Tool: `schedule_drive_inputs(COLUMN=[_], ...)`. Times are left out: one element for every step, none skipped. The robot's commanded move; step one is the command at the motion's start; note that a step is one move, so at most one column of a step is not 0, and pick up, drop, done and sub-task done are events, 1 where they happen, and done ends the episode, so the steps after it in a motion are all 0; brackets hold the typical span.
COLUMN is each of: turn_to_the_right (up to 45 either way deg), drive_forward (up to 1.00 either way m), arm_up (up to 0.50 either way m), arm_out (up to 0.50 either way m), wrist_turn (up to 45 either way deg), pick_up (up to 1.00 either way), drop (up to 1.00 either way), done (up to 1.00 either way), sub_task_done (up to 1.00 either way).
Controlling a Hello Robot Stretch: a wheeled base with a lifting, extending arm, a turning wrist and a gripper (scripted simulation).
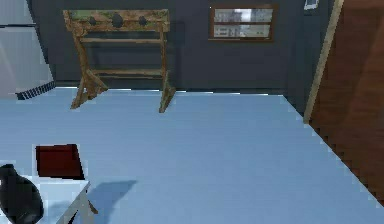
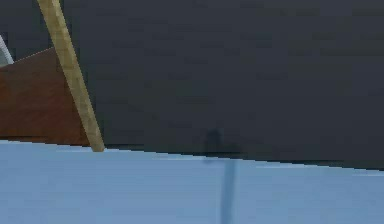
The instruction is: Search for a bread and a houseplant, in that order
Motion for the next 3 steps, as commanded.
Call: schedule_drive_inputs(turn_to_the_right=[3.0, 0.0, -33.0], drive_forward=[0.00, 0.90, 0.00], arm_up=[0.00, 0.00, 0.00], arm_out=[0.00, 0.00, 0.00], wrist_turn=[0.0, 0.0, 0.0], pick_up=[0.00, 0.00, 0.00], drop=[0.00, 0.00, 0.00], done=[0.00, 0.00, 0.00], sub_task_done=[0.00, 0.00, 0.00])
